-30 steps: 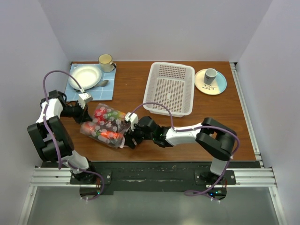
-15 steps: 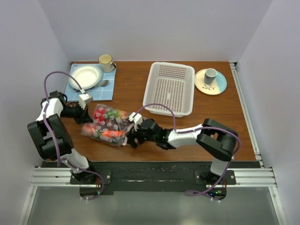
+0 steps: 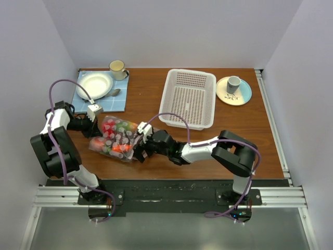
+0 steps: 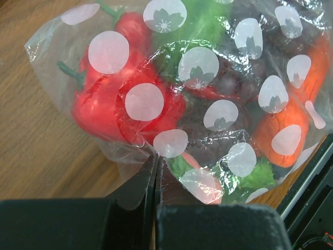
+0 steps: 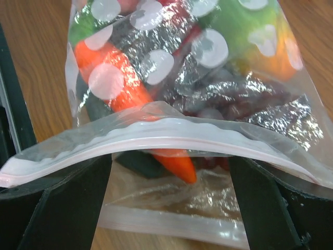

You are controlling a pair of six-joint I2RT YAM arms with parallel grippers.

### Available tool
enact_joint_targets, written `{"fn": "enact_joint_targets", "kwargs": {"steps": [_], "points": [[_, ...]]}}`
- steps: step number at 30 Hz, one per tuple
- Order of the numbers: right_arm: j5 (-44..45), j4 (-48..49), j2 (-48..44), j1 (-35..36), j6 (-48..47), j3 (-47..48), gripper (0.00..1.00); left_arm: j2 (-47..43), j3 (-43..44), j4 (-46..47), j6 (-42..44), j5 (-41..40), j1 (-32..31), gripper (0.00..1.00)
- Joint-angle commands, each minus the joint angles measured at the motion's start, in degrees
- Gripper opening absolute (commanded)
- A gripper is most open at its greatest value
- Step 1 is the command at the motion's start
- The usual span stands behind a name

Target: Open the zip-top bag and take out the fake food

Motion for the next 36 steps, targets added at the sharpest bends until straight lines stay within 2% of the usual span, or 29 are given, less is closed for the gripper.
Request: {"fn": "enact_joint_targets", "kwargs": {"steps": [1,4,7,10,11,12,17,23,30,36], "points": [[-2.7,4.0,3.0,1.2,-1.8,4.4,0.99,0.2,-0.1,0.9,-0.5,1.9,-0.5,0.0],[-3.8,2.4,4.7,1.3,-1.4,6.2,0.99,-0.6,-1.0,2.8,-2.7,1.6,-2.0,0.0],[-5.3,2.4,4.7,1.3,-1.3,6.1,0.86,-1.0,-1.5,3.3,-3.1,1.7,-2.5,0.0],[-4.9,0.5,3.6,1.3,-1.1,5.7,0.49,-1.0,-1.4,3.3,-3.1,1.4,-2.5,0.0],[-4.7,0.3,3.2,1.2,-1.0,4.8,0.29,-0.8,-1.4,3.4,-3.2,1.3,-2.5,0.0],[-4.0,-0.3,2.6,1.3,-1.0,4.2,0.23,-0.9,-1.4,3.5,-3.4,1.2,-2.5,0.0],[-3.1,-2.3,-0.7,1.3,-1.2,0.7,0.09,-0.8,-0.9,4.3,-4.3,1.8,-2.5,0.0],[-0.7,-13.2,-10.4,1.4,-0.8,-3.5,0.09,-1.5,-1.6,8.7,-5.8,-1.4,-2.2,0.0],[9.4,-44.6,-25.0,1.3,2.4,-4.7,0.07,0.1,-1.4,12.1,-9.5,-3.8,-2.0,0.0],[20.5,-64.0,-33.2,1.3,9.2,-4.4,0.06,0.2,-1.7,14.4,-11.1,-5.0,-2.0,0.0]]}}
